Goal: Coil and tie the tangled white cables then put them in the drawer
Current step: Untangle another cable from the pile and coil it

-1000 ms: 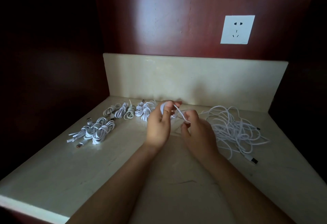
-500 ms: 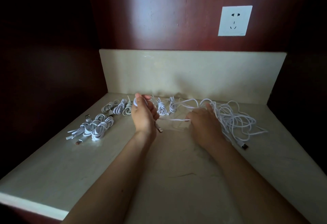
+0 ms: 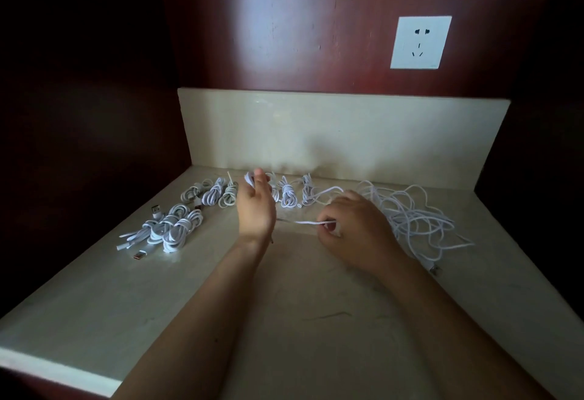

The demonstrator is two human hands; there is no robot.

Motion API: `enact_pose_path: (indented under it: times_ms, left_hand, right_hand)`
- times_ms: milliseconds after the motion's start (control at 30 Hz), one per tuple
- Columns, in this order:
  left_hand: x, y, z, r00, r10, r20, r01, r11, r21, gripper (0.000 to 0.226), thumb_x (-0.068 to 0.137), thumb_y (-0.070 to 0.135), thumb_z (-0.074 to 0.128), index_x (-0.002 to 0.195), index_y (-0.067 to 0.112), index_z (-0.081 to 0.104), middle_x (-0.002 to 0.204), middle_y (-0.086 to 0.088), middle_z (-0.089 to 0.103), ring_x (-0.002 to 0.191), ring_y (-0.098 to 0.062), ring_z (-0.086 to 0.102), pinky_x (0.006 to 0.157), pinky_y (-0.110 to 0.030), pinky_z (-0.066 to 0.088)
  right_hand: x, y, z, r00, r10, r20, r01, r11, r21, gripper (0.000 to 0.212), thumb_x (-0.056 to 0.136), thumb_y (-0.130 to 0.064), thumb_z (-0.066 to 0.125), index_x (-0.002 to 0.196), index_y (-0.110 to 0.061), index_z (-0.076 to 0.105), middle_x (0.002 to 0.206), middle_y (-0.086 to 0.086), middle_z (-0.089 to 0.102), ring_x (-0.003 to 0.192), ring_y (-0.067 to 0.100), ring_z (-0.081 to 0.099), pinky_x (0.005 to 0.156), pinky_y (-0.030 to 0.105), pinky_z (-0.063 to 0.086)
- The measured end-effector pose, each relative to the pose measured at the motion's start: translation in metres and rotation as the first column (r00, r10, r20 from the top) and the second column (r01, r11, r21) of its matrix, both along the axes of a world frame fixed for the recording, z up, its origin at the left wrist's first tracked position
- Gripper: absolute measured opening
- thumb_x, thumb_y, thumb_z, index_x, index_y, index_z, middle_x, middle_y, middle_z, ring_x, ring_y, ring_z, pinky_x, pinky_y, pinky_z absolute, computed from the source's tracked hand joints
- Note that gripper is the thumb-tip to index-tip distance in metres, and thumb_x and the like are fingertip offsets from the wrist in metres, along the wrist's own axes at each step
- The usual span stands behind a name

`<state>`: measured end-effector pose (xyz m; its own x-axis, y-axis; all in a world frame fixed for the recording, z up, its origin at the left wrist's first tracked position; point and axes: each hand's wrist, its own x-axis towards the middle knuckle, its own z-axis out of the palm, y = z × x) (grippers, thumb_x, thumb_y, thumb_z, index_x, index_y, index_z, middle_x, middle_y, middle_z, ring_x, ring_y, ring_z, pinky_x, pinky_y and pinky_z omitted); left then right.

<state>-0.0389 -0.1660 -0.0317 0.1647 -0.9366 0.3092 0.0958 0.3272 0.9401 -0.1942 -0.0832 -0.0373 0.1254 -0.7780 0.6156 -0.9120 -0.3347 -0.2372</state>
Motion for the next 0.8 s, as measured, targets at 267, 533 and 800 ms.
enact_pose_path:
  times_ms: [267,533,800]
  left_hand:
    - [-0.010,0.015,-0.014,0.646,-0.297,0.703,0.371,0.927,0.051,0.047,0.086,0.047,0.068,0.066,0.008,0.053,0.056,0.003,0.052,0.053,-0.010,0.044,0.055,-0.029,0.039]
    - [-0.020,0.030,-0.001,0.713,-0.439,0.547,0.483,0.873,0.070,0.025,0.091,0.021,0.065,0.067,0.015,0.061,0.055,0.006,0.055,0.049,-0.004,0.046,0.053,-0.020,0.039]
    - [-0.026,0.042,0.025,0.845,-0.402,-0.354,0.449,0.892,0.058,0.018,0.088,0.022,0.054,0.070,0.022,0.049,0.047,0.013,0.030,0.037,-0.004,0.021,0.037,-0.016,0.013]
  right_hand:
    - [-0.030,0.006,0.005,0.970,-0.240,-0.038,0.238,0.970,-0.047,0.014,0.067,-0.020,0.073,0.072,-0.030,0.064,0.073,-0.020,0.047,0.090,0.017,0.051,0.085,0.027,0.031]
    - [-0.028,0.006,0.003,0.975,-0.220,-0.012,0.218,0.971,-0.094,0.005,0.073,-0.023,0.068,0.074,-0.028,0.068,0.076,-0.015,0.057,0.090,0.020,0.055,0.098,0.031,0.032]
    - [-0.039,0.005,0.009,0.930,-0.368,0.014,0.360,0.902,-0.238,0.012,0.079,-0.028,0.062,0.081,-0.024,0.073,0.091,-0.007,0.068,0.113,0.022,0.056,0.112,0.044,0.026]
